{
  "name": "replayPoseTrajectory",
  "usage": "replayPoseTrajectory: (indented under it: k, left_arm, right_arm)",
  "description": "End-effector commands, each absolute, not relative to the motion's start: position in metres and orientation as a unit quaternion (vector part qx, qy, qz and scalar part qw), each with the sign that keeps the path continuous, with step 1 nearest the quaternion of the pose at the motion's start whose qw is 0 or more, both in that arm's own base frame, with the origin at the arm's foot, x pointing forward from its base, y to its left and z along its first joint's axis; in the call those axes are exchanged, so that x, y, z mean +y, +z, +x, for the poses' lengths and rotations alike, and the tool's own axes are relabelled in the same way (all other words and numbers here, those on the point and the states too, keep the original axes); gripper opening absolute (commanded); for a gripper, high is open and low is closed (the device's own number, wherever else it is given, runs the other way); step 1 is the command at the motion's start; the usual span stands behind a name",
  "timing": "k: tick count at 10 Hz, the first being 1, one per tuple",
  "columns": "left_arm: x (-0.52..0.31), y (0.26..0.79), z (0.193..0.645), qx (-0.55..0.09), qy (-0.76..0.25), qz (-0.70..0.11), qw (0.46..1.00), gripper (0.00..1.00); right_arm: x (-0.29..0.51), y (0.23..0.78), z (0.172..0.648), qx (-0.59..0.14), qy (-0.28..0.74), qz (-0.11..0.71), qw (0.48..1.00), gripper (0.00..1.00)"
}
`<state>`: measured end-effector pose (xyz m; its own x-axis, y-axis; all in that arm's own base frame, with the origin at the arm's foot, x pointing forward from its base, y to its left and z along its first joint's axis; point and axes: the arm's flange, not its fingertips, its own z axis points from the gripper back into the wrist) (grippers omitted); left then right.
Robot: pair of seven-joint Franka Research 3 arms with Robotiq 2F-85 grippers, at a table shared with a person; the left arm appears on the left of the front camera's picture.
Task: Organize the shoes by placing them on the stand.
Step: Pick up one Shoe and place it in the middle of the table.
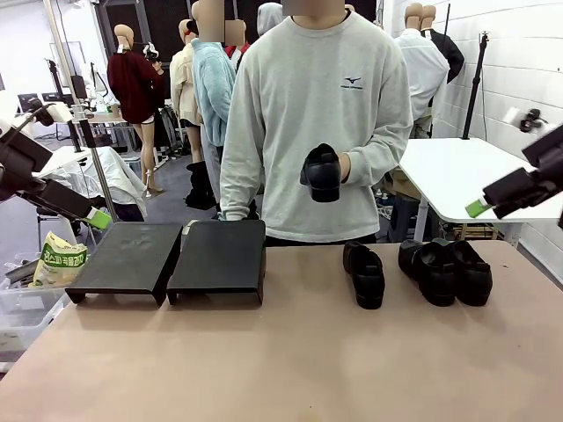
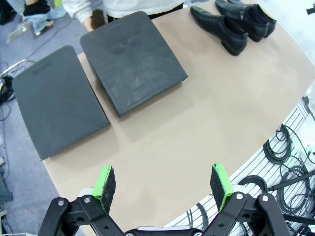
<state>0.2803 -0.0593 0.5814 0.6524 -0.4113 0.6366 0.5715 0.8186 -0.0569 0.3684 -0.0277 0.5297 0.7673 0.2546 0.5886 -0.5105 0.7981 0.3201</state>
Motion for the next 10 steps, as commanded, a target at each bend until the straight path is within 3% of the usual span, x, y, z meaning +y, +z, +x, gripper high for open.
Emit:
replayPoseTrajectory:
  k: [1, 4, 7, 10]
  left_arm:
    - [-0.056, 0.580, 0.281, -0.312, -0.276, -0.123, 0.901, 1.00]
    - [-0.056, 0.580, 0.281, -0.312, -0.276, -0.123, 0.901, 1.00]
    - [-0.056, 0.580, 0.281, -0.312, -0.276, -0.123, 0.901, 1.00]
    - [-0.056, 0.580, 0.281, -0.312, -0.276, -0.123, 0.901, 1.00]
  right_arm:
    - [-0.013, 0.545, 0.395, -0.244, 0.198, 0.221, 0.923, 1.00]
    - [0.010, 0.532, 0.462, -0.177, 0.154, 0.181, 0.955, 1.00]
    - [0.017, 0.481, 0.523, -0.103, 0.120, 0.160, 0.974, 1.00]
    - [0.029, 0.441, 0.548, -0.068, 0.119, 0.143, 0.980, 1.00]
